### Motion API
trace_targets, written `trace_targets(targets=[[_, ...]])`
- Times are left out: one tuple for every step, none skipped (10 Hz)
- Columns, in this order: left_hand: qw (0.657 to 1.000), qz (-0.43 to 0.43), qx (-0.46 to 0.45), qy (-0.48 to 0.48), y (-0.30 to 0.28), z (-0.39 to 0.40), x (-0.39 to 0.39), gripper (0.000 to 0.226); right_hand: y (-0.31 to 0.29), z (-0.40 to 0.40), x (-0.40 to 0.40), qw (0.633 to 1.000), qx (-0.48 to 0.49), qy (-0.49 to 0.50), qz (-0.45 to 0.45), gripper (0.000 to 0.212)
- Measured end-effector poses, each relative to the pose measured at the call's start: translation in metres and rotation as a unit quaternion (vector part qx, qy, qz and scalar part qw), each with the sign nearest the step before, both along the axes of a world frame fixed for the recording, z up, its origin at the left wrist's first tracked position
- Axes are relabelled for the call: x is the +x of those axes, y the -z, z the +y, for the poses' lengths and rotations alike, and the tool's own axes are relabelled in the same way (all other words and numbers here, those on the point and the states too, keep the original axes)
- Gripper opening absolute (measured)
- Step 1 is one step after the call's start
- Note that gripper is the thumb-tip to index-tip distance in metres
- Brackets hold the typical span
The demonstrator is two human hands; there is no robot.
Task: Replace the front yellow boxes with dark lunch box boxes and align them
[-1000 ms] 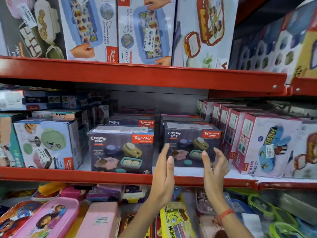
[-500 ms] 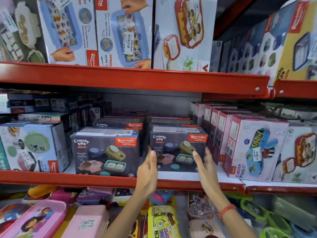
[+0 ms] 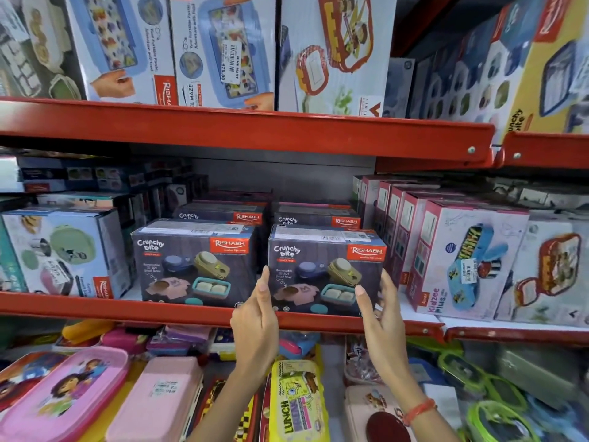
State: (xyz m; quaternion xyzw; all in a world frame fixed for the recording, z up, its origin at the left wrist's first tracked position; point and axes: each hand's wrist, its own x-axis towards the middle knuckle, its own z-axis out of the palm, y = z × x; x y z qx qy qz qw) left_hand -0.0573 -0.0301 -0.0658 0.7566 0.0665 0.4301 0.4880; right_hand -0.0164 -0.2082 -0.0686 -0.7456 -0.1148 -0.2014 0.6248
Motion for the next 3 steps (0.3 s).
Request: trace_targets(targets=[[1.0,0.017,0.016,0.006,0.003,0.003,-0.003,0.062,0.004,-0.001,0.001,0.999,-0.03,0.015,-0.005,0.067],[0.999,0.035,0.032,0.001,-0.003,0.007,-0.012,0.067,0.007,0.003,0.002,0.997,-0.059,0.042,-0.004,0.068],[0.999,0.008,0.043,0.003,-0.008,0.01,-0.018,0.062,0.002,0.013,-0.006,0.987,-0.084,0.129,-0.042,0.07]])
